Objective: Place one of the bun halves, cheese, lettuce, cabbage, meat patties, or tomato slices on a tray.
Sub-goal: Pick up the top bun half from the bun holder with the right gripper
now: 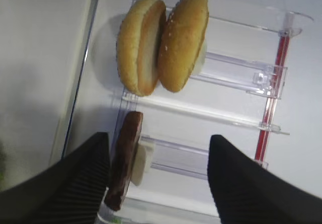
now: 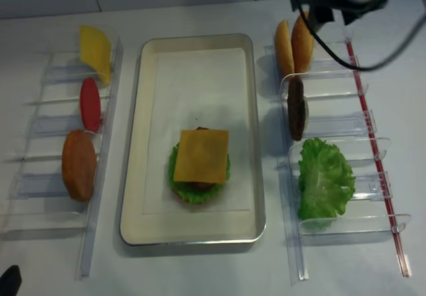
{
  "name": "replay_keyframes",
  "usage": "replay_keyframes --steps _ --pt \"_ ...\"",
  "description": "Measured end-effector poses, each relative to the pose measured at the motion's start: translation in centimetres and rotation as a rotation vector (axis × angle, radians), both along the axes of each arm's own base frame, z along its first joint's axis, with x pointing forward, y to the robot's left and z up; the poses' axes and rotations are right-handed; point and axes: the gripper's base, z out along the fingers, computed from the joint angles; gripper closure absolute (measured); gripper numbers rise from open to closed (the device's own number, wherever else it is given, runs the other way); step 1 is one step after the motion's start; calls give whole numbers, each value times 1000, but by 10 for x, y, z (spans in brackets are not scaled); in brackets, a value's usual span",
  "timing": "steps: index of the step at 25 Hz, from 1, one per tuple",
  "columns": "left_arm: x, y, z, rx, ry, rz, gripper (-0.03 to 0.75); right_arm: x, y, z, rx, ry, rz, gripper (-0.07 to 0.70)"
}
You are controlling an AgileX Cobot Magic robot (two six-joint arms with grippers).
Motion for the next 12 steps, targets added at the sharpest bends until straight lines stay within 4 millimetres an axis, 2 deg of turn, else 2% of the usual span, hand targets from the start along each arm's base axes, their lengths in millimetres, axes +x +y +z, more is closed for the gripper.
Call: replay_keyframes --steps 6,12 --pt "0 0 0 0 0 0 461 36 13 -18 2 15 -13 171" --pt "0 0 0 0 0 0 461 52 19 -32 11 -10 -13 171"
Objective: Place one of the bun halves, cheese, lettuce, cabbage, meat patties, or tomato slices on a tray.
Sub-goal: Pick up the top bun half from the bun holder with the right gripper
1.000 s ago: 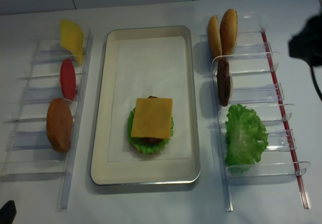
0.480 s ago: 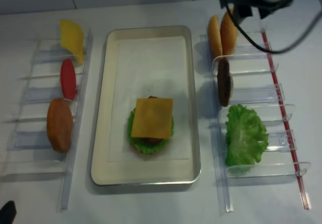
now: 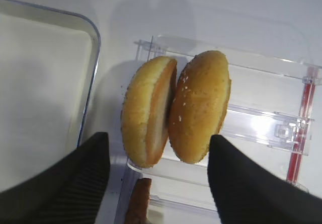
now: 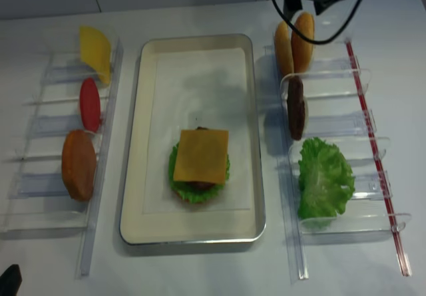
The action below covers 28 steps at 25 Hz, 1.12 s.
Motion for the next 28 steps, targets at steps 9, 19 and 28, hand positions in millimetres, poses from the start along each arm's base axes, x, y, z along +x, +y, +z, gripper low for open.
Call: replay_keyframes --steps 9,19,28 --pt "0 0 0 0 0 0 461 10 6 -22 21 36 -9 171" --pt "0 0 0 0 0 0 461 22 13 -44 57 47 -18 171" --pt "0 0 0 -1 0 -1 461 27 16 -51 88 37 -25 171"
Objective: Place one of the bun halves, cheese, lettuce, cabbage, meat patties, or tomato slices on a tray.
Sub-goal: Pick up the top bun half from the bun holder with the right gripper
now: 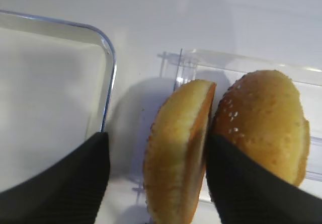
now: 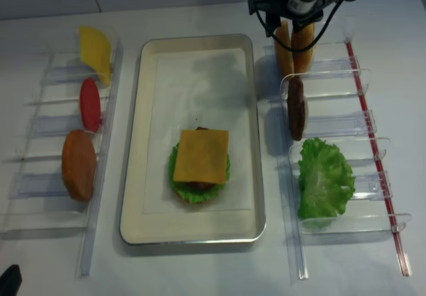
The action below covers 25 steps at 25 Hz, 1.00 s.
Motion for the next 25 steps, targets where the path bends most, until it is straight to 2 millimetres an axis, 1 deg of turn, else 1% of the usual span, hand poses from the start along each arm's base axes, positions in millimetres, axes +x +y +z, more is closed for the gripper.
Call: replay_keyframes --steps 4,7,8,10,12,13,16,20,25 --pt "0 0 0 0 0 0 461 3 1 -10 -6 23 0 171" --pt "0 0 0 0 0 0 461 4 2 -14 -2 33 -2 180" --pt "0 0 0 0 0 0 461 4 2 -15 -2 36 -2 197" --pt "0 0 0 0 0 0 461 4 2 -16 -2 45 -2 256" --pt "0 0 0 0 0 0 461 3 2 -16 -9 53 0 340" --pt "0 0 0 0 0 0 461 3 2 -16 -10 54 0 355" --pt "0 0 0 0 0 0 461 2 1 -15 -13 66 2 355" --pt "0 0 0 0 0 0 461 -1 1 -1 -11 82 8 355" --pt "0 0 0 0 0 0 461 -3 3 32 2 87 21 355"
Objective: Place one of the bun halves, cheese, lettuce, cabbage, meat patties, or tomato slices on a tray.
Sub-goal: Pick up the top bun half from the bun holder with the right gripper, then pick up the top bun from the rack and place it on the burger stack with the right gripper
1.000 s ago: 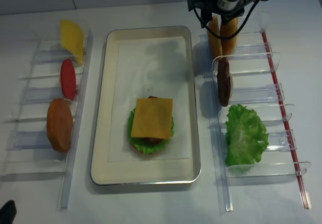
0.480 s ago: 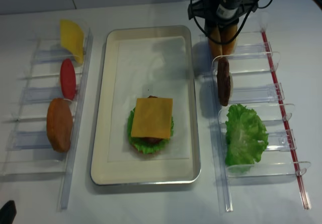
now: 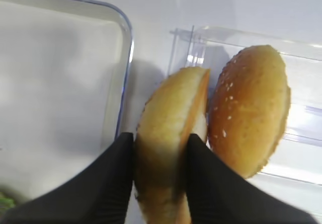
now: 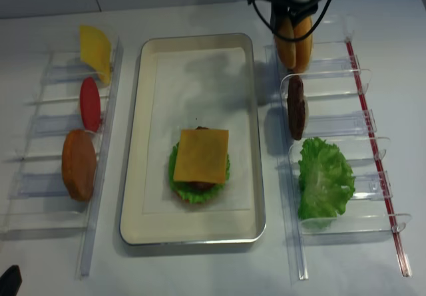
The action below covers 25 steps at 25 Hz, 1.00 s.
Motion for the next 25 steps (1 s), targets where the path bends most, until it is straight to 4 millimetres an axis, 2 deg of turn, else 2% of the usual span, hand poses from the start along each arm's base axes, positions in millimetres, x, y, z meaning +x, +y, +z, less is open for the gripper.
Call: replay_keyframes --steps 6,12,15,17,20,25 --pt "0 0 0 0 0 0 461 -4 11 32 129 -46 89 356" --pt "0 0 0 0 0 0 461 -31 18 78 284 -129 214 356" --pt "0 0 0 0 0 0 461 -52 16 96 336 -156 266 356" --pt "0 0 0 0 0 0 461 -66 16 100 374 -149 303 358" --pt "0 0 0 0 0 0 461 -89 15 93 443 -104 351 358" --pt "0 0 0 0 0 0 461 -123 15 67 591 -91 377 358"
